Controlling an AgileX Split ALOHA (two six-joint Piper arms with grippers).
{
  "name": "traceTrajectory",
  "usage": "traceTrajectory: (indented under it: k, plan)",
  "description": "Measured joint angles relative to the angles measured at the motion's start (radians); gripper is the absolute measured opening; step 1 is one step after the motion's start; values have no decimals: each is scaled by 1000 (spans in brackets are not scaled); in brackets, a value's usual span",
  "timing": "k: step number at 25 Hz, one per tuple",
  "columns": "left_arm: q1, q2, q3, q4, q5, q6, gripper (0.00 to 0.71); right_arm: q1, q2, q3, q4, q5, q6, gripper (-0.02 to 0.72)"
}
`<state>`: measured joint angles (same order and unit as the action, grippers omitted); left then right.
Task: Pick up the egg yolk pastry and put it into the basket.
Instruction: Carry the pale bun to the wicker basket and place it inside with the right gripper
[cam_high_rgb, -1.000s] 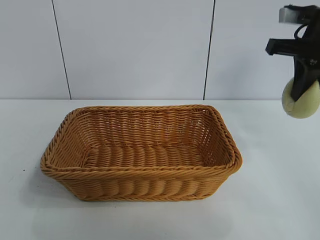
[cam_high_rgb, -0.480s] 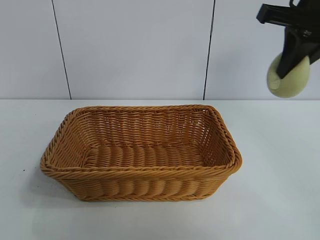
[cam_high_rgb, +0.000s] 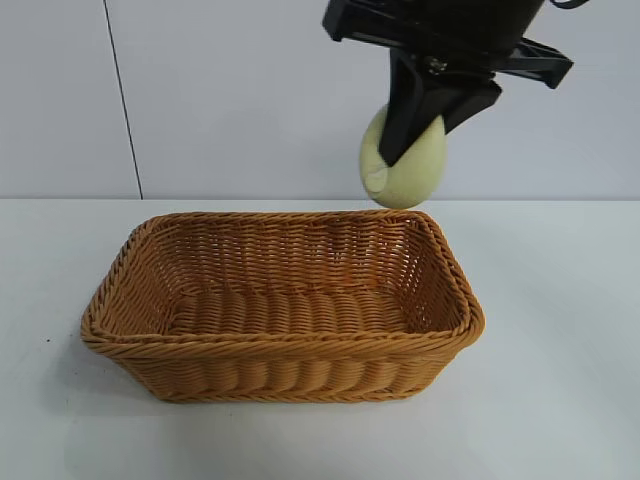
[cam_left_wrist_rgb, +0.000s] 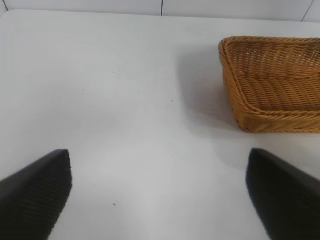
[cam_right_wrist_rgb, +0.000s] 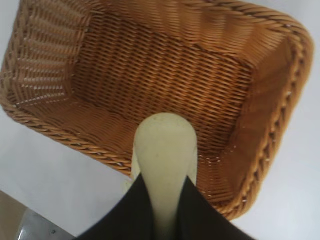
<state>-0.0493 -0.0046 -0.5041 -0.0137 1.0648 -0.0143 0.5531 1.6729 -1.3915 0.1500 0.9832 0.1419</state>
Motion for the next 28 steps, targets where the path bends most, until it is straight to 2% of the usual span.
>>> traceTrajectory:
  k: [4, 8, 19, 28]
  plan:
    - [0, 0, 0, 0, 0, 0, 696, 57, 0, 0, 4, -59, 34, 20]
    - [0, 0, 0, 0, 0, 0, 696, 65, 17, -1, 7, -120, 59, 20]
    - [0, 0, 0, 0, 0, 0, 696, 65, 212, -3, 7, -309, 62, 19]
    - [0, 0, 0, 0, 0, 0, 696, 65, 368, -3, 7, -385, 62, 23]
